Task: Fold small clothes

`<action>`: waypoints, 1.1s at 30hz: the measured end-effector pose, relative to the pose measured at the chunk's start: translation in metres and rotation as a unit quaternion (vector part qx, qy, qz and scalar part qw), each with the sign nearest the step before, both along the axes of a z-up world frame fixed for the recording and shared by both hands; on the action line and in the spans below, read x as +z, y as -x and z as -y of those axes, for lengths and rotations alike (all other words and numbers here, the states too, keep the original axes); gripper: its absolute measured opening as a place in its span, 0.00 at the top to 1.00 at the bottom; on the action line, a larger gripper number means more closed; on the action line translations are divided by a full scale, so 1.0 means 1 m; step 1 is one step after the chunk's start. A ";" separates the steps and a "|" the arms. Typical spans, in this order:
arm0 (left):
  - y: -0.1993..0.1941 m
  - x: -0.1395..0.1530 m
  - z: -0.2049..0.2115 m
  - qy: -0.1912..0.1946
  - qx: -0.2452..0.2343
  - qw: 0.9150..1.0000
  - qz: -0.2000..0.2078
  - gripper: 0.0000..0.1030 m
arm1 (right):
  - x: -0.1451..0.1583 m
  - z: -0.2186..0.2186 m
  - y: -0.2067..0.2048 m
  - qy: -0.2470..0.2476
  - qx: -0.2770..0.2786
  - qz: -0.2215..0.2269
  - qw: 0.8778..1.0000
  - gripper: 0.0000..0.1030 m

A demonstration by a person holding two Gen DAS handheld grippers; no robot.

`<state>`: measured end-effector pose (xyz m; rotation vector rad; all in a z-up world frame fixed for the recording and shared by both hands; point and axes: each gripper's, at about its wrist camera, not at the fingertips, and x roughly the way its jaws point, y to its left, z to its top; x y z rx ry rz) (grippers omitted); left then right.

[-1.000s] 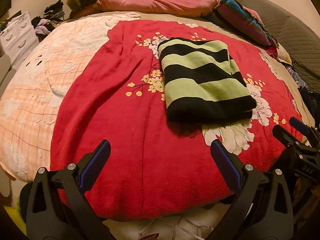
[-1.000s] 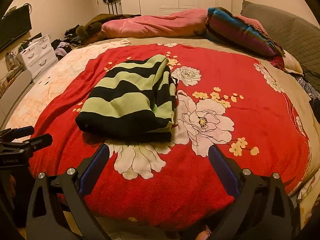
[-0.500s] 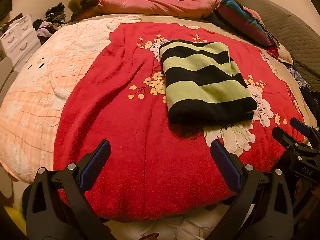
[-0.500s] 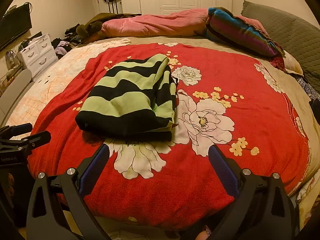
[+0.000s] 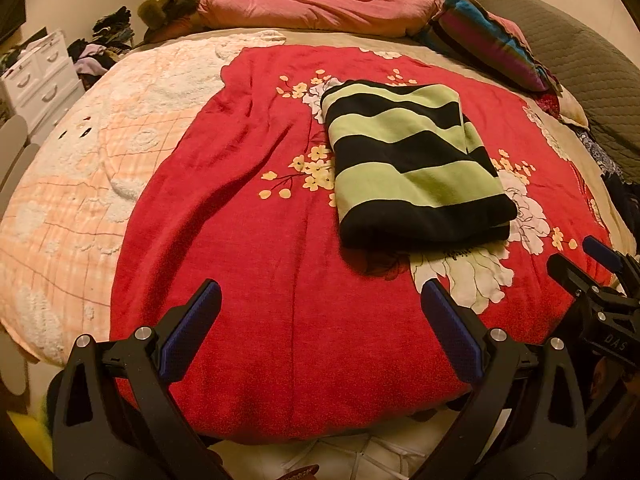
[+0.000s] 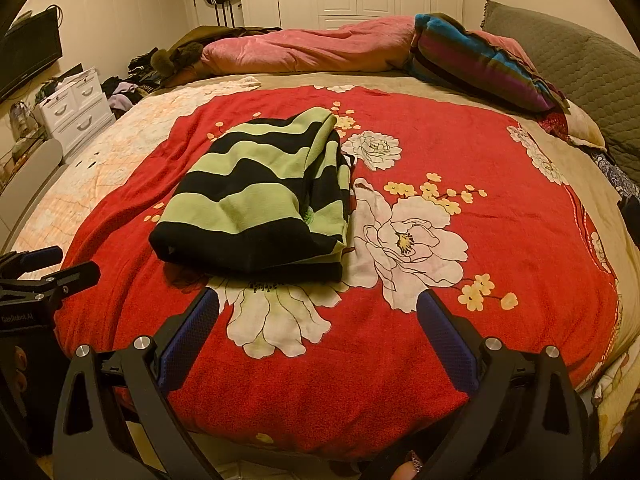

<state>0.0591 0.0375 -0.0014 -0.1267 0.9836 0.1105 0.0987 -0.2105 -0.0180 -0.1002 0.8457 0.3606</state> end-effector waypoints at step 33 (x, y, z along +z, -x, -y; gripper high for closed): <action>-0.002 0.000 0.001 -0.015 0.009 1.000 -0.004 0.09 | -0.002 0.000 -0.001 0.002 0.000 -0.002 1.000 0.04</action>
